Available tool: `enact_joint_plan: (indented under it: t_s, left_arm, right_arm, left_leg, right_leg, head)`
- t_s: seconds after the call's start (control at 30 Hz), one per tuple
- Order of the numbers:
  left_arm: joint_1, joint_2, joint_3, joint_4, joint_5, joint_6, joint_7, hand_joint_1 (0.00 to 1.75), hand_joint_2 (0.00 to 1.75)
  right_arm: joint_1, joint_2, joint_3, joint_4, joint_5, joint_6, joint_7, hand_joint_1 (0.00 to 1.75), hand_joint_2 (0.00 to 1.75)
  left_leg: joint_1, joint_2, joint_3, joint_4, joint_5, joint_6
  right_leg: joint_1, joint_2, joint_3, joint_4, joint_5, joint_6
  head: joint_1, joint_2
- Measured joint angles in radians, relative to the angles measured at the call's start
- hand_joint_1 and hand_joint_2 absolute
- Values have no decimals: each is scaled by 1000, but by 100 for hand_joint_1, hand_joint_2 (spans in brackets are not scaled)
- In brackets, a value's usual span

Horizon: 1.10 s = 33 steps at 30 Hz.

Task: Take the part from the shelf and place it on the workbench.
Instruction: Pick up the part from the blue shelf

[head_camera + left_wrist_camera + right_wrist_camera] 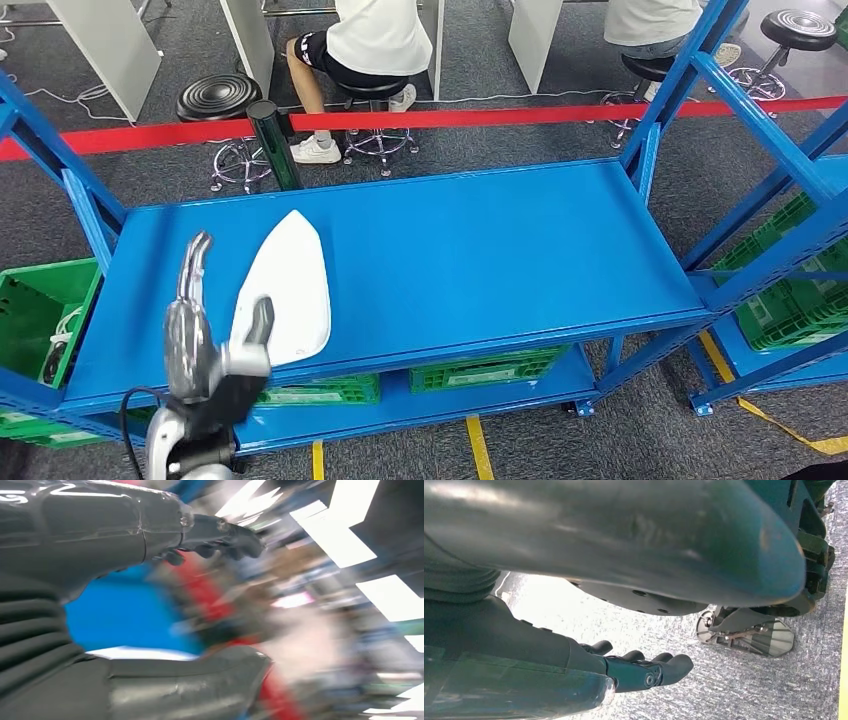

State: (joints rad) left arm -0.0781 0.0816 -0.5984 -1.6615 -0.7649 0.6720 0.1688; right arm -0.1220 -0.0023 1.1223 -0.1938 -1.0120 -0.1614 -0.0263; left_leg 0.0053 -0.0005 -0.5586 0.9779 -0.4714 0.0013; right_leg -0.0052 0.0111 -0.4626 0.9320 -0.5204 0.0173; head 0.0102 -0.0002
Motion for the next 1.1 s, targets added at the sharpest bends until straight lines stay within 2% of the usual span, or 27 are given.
enact_joint_plan:
  t_s: [0.07,0.1,0.23,0.3,0.5,0.83,1.1]
  left_arm:
    - [-23,32,0,28,90,-12,141,0,175]
    - [-28,46,0,40,185,-10,165,0,175]
    - [-30,78,0,67,717,-12,107,0,175]
    - [-32,95,-3,75,843,-1,89,0,175]
    - [-37,133,-6,97,892,17,79,0,175]
    - [-39,154,-16,129,919,19,75,0,175]
    - [-35,158,-16,176,1050,25,-23,0,175]
  right_arm:
    - [0,0,0,0,-7,-1,0,0,0]
    - [1,0,0,0,-10,-2,0,0,0]
    - [0,0,0,0,-15,-3,0,0,0]
    - [0,0,0,0,-16,-3,1,0,0]
    - [0,0,0,0,-17,-3,1,0,0]
    - [0,0,0,0,-17,-3,0,0,0]
    - [0,0,0,0,-24,-9,-9,0,0]
  left_leg:
    - [0,0,0,0,0,0]
    - [0,0,0,0,0,0]
    - [0,-1,-1,0,0,0]
    - [0,-2,-1,0,0,0]
    - [0,-4,-1,0,0,0]
    - [0,-7,-1,0,0,0]
    - [0,-8,-1,0,0,0]
  right_leg:
    - [0,0,0,0,0,0]
    - [0,1,0,0,0,0]
    - [0,0,0,0,0,0]
    - [0,1,0,0,0,0]
    - [0,0,-1,0,-1,0]
    - [0,0,0,0,0,0]
    - [0,-1,0,0,-1,0]
  head:
    - [-1,0]
    - [-1,0]
    - [0,0]
    - [1,0]
    - [0,0]
    - [0,0]
    - [0,0]
